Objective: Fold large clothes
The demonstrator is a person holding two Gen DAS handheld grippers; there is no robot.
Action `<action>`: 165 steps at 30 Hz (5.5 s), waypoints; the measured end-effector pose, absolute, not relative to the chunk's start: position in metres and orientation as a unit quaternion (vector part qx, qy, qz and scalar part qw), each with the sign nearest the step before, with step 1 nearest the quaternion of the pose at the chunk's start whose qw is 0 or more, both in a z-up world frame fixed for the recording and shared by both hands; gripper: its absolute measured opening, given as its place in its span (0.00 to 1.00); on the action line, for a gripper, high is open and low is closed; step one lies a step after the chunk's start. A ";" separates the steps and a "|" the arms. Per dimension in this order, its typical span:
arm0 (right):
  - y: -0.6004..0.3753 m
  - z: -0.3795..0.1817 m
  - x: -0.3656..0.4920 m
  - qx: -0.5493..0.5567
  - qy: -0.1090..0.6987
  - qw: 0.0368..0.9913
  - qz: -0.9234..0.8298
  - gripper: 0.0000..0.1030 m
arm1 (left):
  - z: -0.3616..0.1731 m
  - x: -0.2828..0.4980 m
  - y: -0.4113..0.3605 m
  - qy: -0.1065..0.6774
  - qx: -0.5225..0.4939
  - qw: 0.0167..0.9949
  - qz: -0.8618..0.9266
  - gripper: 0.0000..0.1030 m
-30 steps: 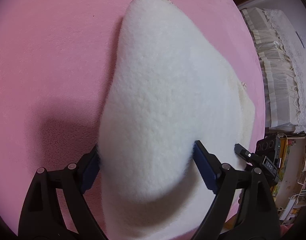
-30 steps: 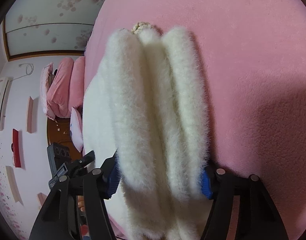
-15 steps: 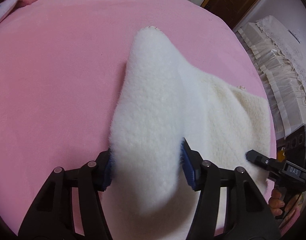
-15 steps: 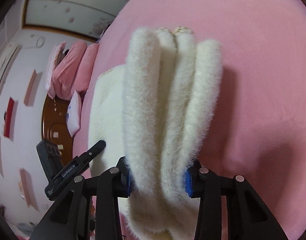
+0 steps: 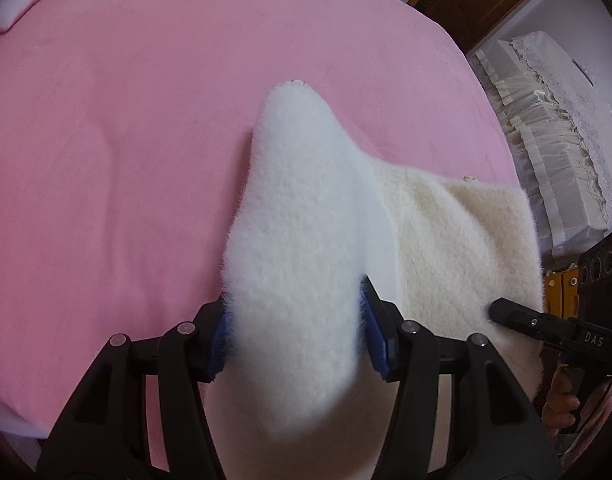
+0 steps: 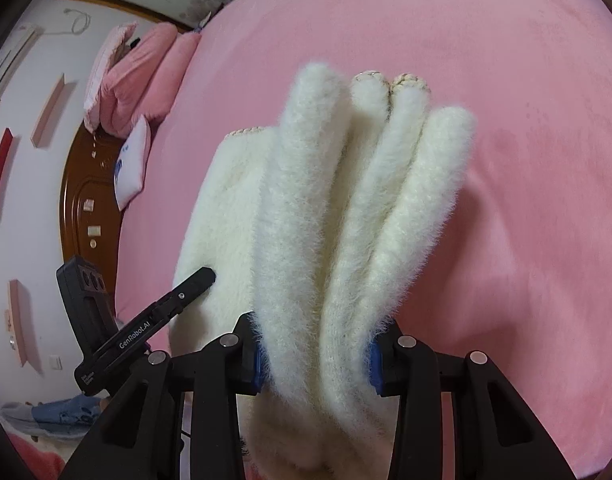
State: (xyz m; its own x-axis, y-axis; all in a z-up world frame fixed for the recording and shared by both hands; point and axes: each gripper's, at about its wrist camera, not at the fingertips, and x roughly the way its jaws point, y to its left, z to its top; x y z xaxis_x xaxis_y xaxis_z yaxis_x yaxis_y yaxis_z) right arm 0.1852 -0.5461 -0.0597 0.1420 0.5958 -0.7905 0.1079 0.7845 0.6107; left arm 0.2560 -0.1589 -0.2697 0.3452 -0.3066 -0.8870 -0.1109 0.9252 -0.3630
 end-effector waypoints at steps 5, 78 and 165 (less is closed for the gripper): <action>-0.535 -0.052 0.207 0.265 0.651 0.685 0.190 0.36 | -0.249 0.204 -0.145 0.556 -0.194 0.806 -0.049 0.50; 0.059 -0.135 0.323 0.267 0.607 0.714 0.225 0.35 | -0.284 0.283 0.507 0.563 -0.304 0.762 0.101 0.46; -0.485 0.118 -0.160 0.133 0.649 0.744 -0.085 0.99 | -0.089 -0.021 -0.213 0.627 -0.073 0.776 0.007 0.58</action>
State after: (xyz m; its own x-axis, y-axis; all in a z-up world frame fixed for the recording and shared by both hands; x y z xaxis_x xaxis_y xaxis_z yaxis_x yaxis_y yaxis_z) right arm -0.1600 -0.4855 0.1177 0.1435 0.0457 -0.9886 0.2986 0.9504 0.0873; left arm -0.0209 -0.2131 -0.0887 0.2143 -0.0813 -0.9734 -0.1027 0.9891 -0.1052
